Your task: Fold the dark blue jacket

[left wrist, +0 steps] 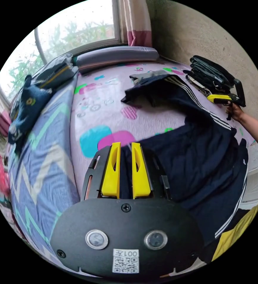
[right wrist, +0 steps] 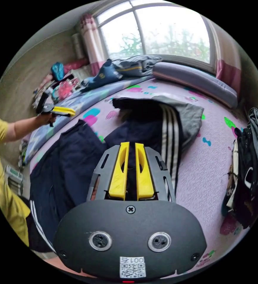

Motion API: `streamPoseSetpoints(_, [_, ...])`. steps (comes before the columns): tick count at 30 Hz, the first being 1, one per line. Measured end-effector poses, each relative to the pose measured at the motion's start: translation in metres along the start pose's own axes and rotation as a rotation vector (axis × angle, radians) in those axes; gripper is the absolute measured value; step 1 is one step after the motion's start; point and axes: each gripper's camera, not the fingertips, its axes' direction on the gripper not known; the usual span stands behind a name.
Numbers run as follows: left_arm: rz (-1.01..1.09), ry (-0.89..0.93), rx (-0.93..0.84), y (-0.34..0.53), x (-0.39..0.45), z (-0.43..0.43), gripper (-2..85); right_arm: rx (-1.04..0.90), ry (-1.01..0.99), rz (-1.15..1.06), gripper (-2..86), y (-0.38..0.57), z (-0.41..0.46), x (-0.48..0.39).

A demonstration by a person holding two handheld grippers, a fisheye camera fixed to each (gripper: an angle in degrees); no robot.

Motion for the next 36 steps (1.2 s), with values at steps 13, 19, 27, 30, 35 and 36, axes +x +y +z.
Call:
streamPoseSetpoints(13, [-0.255, 0.267, -0.141, 0.181, 0.085, -0.090, 6.6, -0.380, -0.205, -0.279, 6.7, 0.095, 0.001, -0.108])
streamPoseSetpoints(19, [-0.310, 0.310, -0.231, 0.169, 0.087, -0.075, 10.0, -0.484, -0.312, -0.244, 8.8, 0.102, 0.003, -0.088])
streamPoseSetpoints(27, [-0.335, 0.249, -0.281, 0.147, 0.099, -0.092, -0.6, -0.582, -0.269, -0.316, 8.9, 0.115, 0.013, -0.082])
streamPoseSetpoints(30, [-0.354, 0.241, -0.227, 0.145, 0.103, -0.121, -1.5, -0.577, -0.265, -0.314, 8.7, 0.116, 0.021, -0.074])
streamPoseSetpoints(35, [-0.302, 0.147, -0.216, 0.140, 0.125, -0.171, -1.6, -0.687, -0.261, -0.434, 7.0, 0.108, 0.061, -0.076])
streamPoseSetpoints(36, [-0.307, 0.128, -0.215, 0.142, 0.128, -0.185, -1.6, -0.714, -0.288, -0.456, 5.1, 0.108, 0.068, -0.079])
